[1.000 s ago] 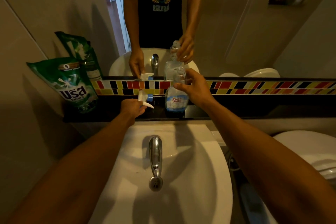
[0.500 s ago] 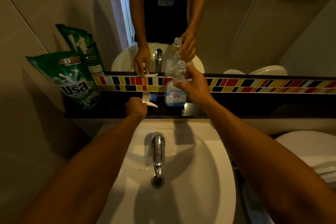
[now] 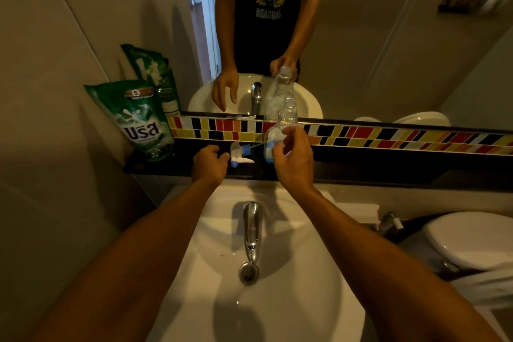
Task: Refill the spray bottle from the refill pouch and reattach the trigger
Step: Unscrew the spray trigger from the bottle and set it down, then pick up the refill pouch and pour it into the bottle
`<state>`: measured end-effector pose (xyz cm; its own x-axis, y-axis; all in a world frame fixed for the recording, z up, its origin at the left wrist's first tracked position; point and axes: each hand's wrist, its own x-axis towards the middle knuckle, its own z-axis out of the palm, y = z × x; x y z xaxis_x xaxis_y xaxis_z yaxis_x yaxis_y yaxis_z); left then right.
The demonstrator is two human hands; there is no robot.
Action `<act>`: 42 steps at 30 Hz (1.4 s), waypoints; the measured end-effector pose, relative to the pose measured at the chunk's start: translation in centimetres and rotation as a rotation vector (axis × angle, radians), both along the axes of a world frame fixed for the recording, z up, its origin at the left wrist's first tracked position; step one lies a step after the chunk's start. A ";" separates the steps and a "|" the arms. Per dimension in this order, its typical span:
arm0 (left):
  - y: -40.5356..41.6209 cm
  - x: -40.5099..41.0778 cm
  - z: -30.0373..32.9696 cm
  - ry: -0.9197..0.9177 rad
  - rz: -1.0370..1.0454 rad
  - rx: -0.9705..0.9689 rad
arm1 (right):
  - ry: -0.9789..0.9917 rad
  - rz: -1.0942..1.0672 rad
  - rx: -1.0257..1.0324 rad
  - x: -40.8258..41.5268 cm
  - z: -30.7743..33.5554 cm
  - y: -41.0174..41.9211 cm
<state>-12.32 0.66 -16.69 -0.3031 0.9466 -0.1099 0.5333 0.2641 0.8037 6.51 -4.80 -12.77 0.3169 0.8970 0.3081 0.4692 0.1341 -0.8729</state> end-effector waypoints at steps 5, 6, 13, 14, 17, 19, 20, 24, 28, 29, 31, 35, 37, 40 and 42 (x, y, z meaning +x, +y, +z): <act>-2.3 -5.4 2.4 0.065 0.053 0.075 | -0.037 0.204 -0.076 -4.5 0.0 0.4; -2.8 -6.6 2.9 0.075 0.075 0.085 | -0.035 0.246 -0.096 -5.5 0.2 0.6; -5.3 -14.4 6.2 -0.008 0.127 0.188 | -0.016 0.465 -0.142 -12.0 2.8 2.3; -5.4 -15.3 6.5 -0.018 0.129 0.206 | -0.019 0.473 -0.144 -12.9 3.1 2.6; -5.0 -17.3 7.3 -0.030 0.168 0.197 | -0.007 0.501 -0.161 -15.2 3.6 4.1; -4.2 -18.3 7.6 -0.053 0.184 0.156 | 0.011 0.525 -0.191 -16.4 3.7 5.3; -3.7 -18.7 7.7 -0.068 0.189 0.151 | 0.013 0.535 -0.202 -17.1 3.6 6.0; -1.6 -19.3 8.1 -0.147 0.196 0.152 | 0.085 0.574 -0.266 -19.5 3.0 8.9; 0.7 -19.6 7.5 -0.175 0.235 0.141 | 0.084 0.584 -0.309 -21.4 2.1 11.5; 1.1 -19.8 7.3 -0.149 0.244 0.127 | 0.079 0.589 -0.312 -21.7 1.9 12.0; 1.8 -20.0 6.9 -0.085 0.245 0.104 | 0.079 0.599 -0.315 -22.2 1.5 12.8; 2.5 -20.0 6.2 -0.038 0.247 0.106 | 0.107 0.581 -0.291 -22.6 0.3 13.1; 2.6 -19.8 5.7 -0.070 0.259 0.144 | 0.124 0.531 -0.254 -22.7 -0.3 12.8; 2.5 -19.5 5.1 -0.078 0.281 0.203 | 0.153 0.453 -0.197 -23.1 -0.8 12.6; 2.5 -19.4 4.6 -0.101 0.284 0.253 | 0.167 0.420 -0.190 -23.2 -1.0 12.4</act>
<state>-31.76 3.20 -12.09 -0.5563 0.8277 0.0735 0.3827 0.1767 0.9068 -16.70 7.56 -13.80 -0.0531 0.9933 0.1027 0.2603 0.1131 -0.9589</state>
